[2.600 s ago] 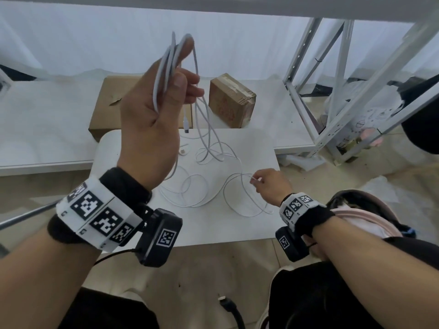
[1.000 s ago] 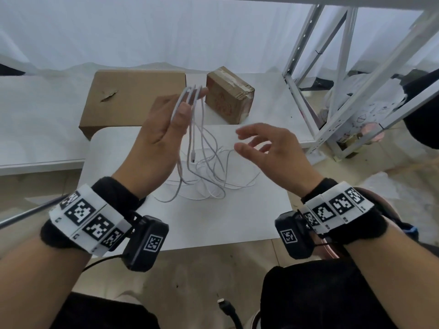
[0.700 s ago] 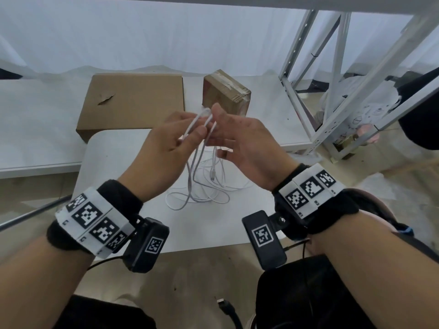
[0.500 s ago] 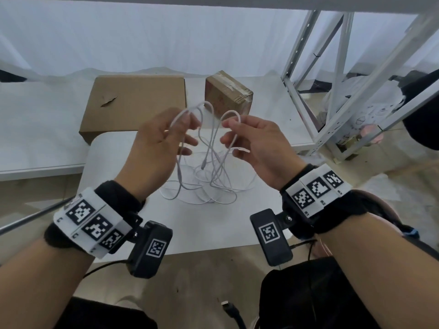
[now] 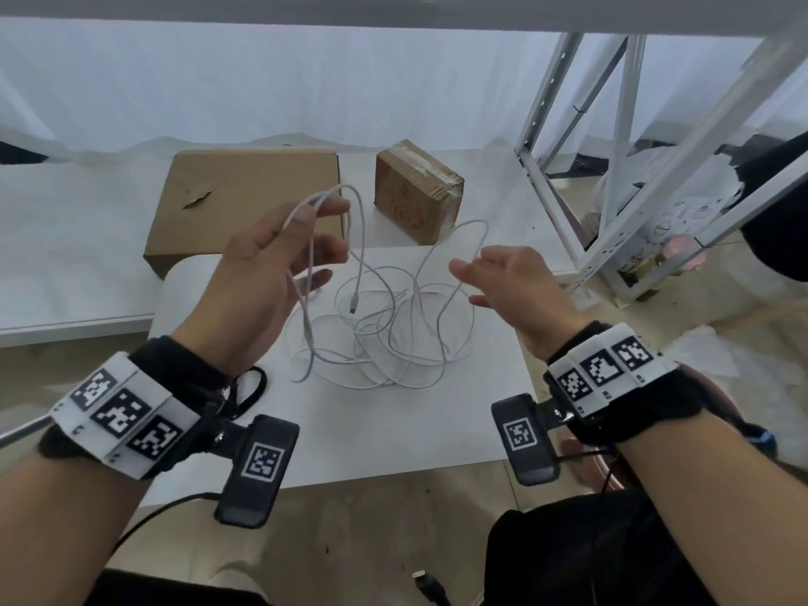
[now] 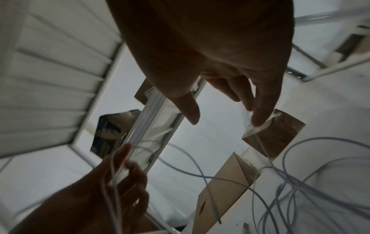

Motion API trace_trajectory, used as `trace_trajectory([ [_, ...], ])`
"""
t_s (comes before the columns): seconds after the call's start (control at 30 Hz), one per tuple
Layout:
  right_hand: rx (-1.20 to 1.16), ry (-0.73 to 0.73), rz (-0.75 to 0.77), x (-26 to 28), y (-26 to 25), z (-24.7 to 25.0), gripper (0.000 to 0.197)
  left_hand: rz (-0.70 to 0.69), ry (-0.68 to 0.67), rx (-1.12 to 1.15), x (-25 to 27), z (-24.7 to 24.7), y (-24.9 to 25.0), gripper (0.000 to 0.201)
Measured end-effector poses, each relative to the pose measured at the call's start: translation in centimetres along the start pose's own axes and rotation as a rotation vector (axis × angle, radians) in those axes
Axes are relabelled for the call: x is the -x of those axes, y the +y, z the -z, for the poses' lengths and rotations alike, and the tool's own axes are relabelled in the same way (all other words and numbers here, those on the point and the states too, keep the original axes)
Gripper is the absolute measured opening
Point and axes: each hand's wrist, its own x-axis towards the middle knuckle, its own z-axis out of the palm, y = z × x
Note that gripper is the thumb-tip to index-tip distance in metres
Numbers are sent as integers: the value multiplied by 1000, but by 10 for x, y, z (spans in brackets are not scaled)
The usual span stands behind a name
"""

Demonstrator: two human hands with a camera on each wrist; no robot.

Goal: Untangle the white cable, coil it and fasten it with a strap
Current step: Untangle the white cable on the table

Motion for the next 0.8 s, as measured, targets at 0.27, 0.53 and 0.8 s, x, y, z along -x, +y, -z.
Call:
trace_trajectory([
  [0.27,-255,-294,86,23,-28,-30,39,-12,-116,-132,5,-10,-1,23],
  [0.53,-403,-315,139,24,-36,-40,25,-45,-87,-263,16,-21,-2,26],
  [0.8,-618,-43,48,17,-28,-22,12,46,135,-12,8,-2,0,39],
])
